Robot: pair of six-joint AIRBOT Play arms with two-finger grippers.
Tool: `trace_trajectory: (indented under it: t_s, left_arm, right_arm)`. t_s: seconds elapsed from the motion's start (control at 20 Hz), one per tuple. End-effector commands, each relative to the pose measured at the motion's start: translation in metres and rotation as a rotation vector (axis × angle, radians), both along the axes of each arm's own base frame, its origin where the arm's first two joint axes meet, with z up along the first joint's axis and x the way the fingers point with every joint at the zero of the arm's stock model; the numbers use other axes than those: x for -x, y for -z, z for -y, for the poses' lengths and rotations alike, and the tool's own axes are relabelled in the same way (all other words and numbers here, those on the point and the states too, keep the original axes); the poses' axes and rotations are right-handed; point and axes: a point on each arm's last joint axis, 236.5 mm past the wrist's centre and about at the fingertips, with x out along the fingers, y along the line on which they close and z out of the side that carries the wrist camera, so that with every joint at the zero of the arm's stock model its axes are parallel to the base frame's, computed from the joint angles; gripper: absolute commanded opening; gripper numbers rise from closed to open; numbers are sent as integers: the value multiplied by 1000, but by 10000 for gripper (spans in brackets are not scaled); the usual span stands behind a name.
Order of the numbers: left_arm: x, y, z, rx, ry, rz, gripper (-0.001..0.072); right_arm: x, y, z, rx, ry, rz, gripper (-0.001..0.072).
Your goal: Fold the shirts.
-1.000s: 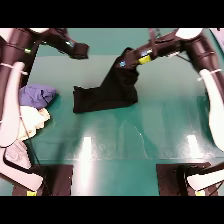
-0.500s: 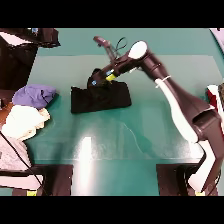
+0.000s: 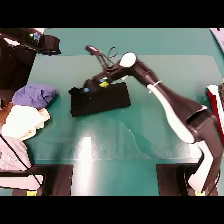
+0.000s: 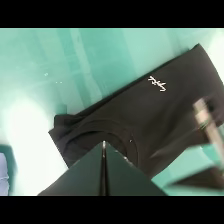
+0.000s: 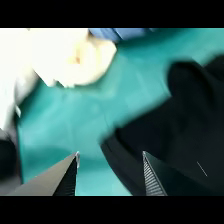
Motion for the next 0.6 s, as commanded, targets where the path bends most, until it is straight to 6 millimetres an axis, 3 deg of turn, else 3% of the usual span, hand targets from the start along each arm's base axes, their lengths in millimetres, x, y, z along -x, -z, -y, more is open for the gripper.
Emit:
trace_trajectory:
  t_s: [0.0, 0.1, 0.15, 0.2, 0.25, 0.4, 0.55]
  left_arm:
    - [-3, -1, 0, 4, -5, 13, 22]
    - [-6, -3, 0, 8, -8, 25, 22]
    - [-7, -4, 0, 10, -9, 30, 22]
    - [-7, -4, 1, 11, -10, 34, 22]
    - [-7, -4, 1, 11, -10, 34, 22]
    - [-7, -4, 1, 11, -10, 34, 22]
    - [-7, -4, 0, 11, -9, 32, 22]
  right_arm:
    - [-18, 31, 100, 193, 100, -70, 474]
    - [-35, 45, 157, 220, 226, -142, 477]
    - [-41, 53, 180, 221, 284, -189, 547]
    - [-46, 61, 200, 218, 334, -237, 694]
    - [-49, 69, 215, 200, 380, -289, 715]
    - [-49, 99, 229, 149, 449, -438, 713]
    - [-42, 133, 214, 167, 421, -520, 697]
